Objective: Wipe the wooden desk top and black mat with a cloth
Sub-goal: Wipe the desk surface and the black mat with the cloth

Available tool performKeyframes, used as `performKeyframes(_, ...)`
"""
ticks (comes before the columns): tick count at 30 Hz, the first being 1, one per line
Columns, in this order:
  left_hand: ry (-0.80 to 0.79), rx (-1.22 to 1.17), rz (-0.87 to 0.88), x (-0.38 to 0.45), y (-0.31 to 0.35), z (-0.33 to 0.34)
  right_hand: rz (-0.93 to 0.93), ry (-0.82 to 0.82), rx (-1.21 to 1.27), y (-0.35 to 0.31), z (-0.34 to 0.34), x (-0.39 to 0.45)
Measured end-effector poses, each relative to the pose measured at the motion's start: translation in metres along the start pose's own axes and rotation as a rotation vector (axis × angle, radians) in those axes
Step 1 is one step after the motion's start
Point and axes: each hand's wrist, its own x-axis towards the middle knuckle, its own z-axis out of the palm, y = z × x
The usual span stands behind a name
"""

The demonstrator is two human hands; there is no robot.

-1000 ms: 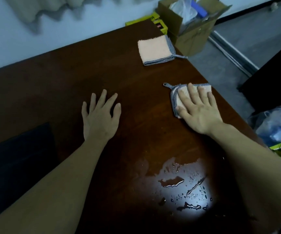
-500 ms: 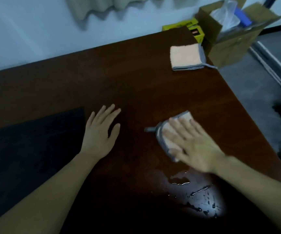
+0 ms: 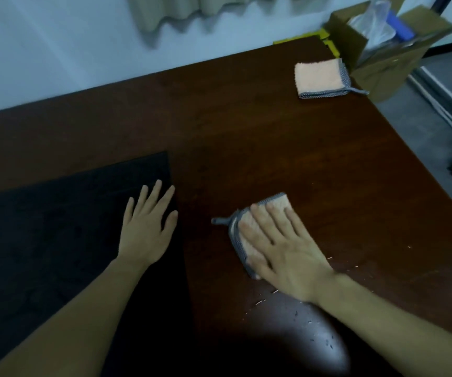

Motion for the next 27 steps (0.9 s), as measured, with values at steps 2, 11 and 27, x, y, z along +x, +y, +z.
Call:
performKeyframes(2,-0.001,-0.018,0.016,0.000,-0.002,-0.003,-0.069,-0.022,-0.045,0.000,0.005,-0.014)
performKeyframes(11,0.036,-0.053,-0.066,-0.053,-0.068,-0.029,0.366,-0.039,0.012,0.005,-0.019,0.063)
performKeyframes(27,0.085,-0.052,-0.302,-0.075,-0.111,-0.013,-0.132,-0.121,-0.120,-0.023,-0.035,0.132)
